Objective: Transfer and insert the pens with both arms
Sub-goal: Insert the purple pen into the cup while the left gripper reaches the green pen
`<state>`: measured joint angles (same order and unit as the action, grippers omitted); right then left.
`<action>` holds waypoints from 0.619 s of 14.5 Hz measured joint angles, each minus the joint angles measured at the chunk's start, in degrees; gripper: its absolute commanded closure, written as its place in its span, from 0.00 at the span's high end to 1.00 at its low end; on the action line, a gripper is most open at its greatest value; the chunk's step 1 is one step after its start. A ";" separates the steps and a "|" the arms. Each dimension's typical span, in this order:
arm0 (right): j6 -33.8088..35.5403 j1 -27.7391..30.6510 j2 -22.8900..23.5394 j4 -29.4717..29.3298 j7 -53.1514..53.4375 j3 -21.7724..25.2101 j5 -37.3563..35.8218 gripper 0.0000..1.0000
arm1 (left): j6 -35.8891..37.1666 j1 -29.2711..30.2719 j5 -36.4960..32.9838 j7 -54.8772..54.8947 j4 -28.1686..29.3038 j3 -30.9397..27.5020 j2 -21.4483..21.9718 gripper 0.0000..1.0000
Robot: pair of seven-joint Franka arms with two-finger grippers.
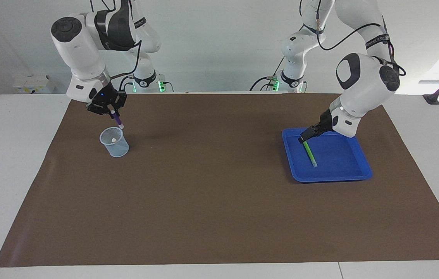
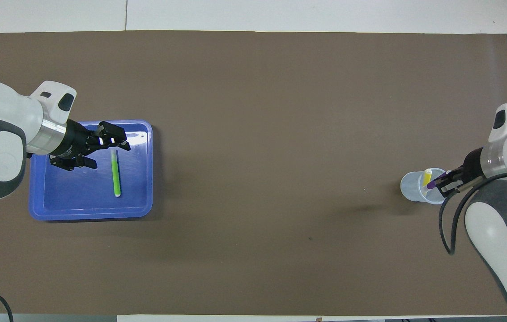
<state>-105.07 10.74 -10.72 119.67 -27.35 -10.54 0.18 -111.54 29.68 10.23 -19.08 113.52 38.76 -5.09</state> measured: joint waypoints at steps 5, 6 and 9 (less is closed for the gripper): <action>-4.33 2.58 2.95 1.81 -1.55 0.02 -0.02 0.00 | -10.27 0.31 -10.79 14.22 7.27 -0.04 -2.13 1.00; -4.44 2.91 3.44 2.05 -1.55 0.00 -0.02 0.08 | -12.04 0.40 -12.94 15.34 8.23 -0.04 -3.16 0.99; -5.20 3.72 3.81 3.12 -1.53 0.00 -0.02 1.00 | -14.68 0.49 -17.32 16.25 8.99 -0.02 -6.78 0.91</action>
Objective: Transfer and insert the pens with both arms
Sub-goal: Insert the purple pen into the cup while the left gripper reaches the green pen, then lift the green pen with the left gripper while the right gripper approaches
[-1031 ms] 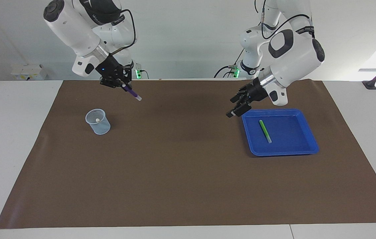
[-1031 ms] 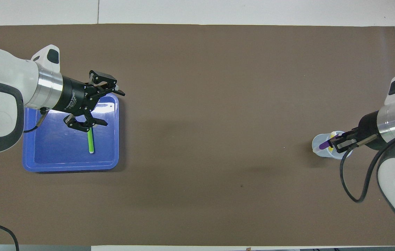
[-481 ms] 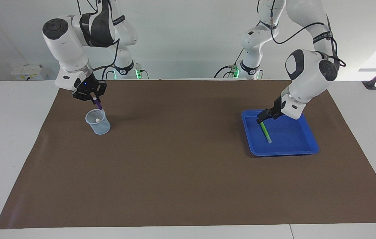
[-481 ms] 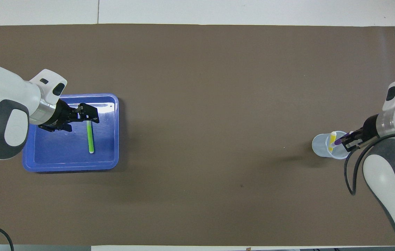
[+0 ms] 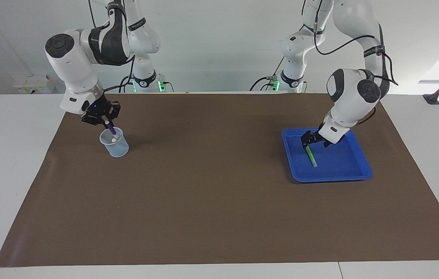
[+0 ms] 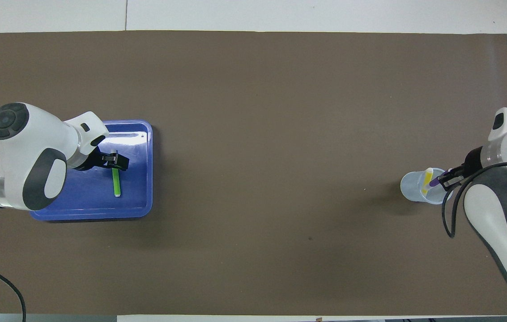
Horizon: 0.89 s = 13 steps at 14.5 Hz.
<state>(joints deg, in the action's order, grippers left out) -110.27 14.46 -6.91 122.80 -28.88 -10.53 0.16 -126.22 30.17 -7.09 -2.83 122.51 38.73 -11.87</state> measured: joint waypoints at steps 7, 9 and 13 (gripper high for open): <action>0.98 0.60 -0.36 -4.35 1.85 -0.42 6.75 1.00 | -2.21 -0.07 -1.00 -0.06 -0.01 0.38 -2.45 0.63; 2.28 -0.29 -0.45 -6.41 5.71 -0.84 13.99 1.00 | -2.21 -0.07 -2.78 -0.11 -0.01 0.39 -2.45 0.45; 2.40 -2.18 -0.64 -7.44 15.50 -1.19 30.73 1.00 | -2.22 -0.07 -3.47 -0.15 -0.01 0.38 -2.45 0.00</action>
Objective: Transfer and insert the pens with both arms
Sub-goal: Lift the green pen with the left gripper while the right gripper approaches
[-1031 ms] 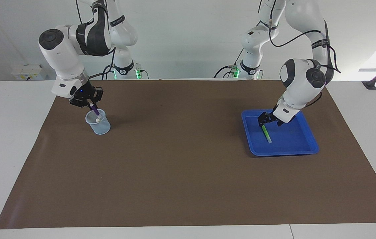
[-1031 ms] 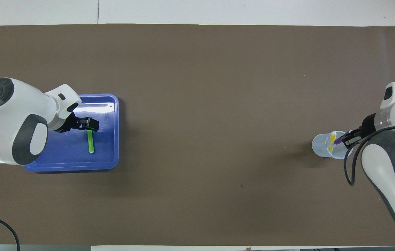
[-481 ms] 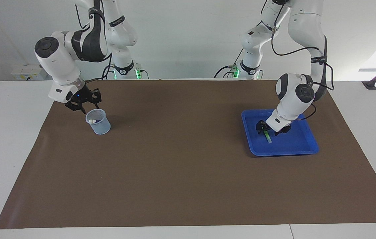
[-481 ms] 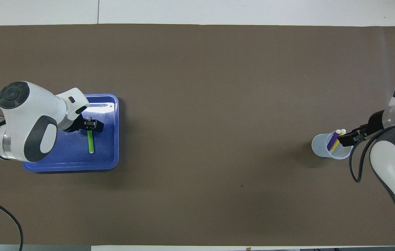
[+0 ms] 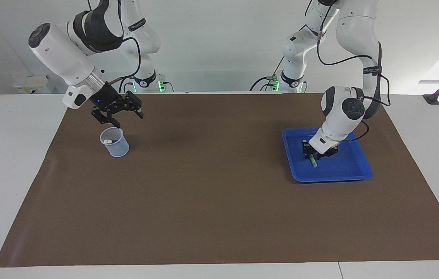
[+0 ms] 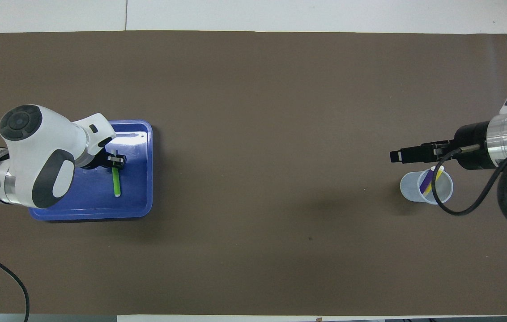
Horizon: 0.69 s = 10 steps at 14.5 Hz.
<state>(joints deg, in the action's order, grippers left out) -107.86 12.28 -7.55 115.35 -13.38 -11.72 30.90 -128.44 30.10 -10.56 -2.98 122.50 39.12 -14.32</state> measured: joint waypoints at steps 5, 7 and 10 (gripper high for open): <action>-0.17 -2.26 -0.29 -0.24 12.90 -0.02 14.11 1.00 | 0.15 0.05 -0.03 -0.28 -0.19 -0.05 0.00 0.00; -1.17 -4.03 -0.35 -0.37 17.77 -0.03 17.75 1.00 | 1.97 0.07 -0.03 -0.50 -1.46 -0.06 0.00 0.00; -2.98 -7.46 -0.37 -0.51 24.33 -0.10 24.46 1.00 | 9.73 0.07 0.03 -0.92 -6.64 -0.02 0.02 0.00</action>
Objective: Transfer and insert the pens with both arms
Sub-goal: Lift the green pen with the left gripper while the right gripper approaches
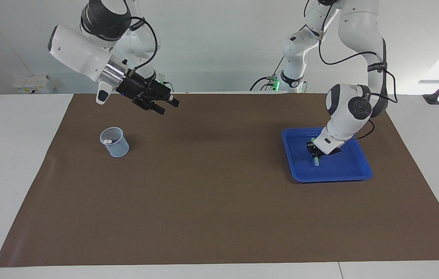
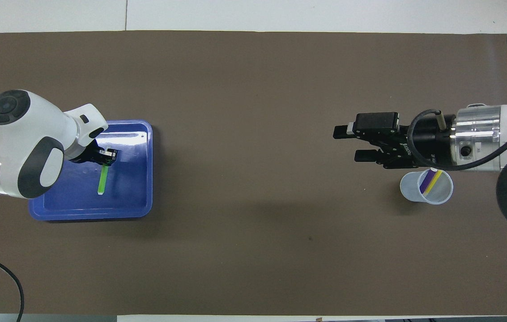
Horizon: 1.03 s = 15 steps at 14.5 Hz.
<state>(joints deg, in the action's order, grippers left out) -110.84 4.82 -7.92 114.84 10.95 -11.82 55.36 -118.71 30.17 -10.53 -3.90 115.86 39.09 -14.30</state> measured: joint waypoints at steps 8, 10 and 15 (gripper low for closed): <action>-0.39 -2.29 -0.64 -0.68 1.42 -1.77 4.29 1.00 | 21.15 -0.34 16.93 -32.50 -17.83 5.24 0.61 0.00; -0.37 -2.46 -1.56 -0.75 1.43 -2.99 4.29 1.00 | 20.95 -0.64 21.63 -47.99 -18.58 8.46 0.97 0.00; -0.26 -5.97 -2.86 -0.55 1.61 -3.28 4.27 1.00 | 16.49 -0.80 31.93 -76.30 -18.87 13.57 3.21 0.00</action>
<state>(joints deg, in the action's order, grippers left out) -111.10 -1.15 -10.77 114.29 12.56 -15.10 59.63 -102.22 29.37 21.40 -80.20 96.99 52.66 -11.09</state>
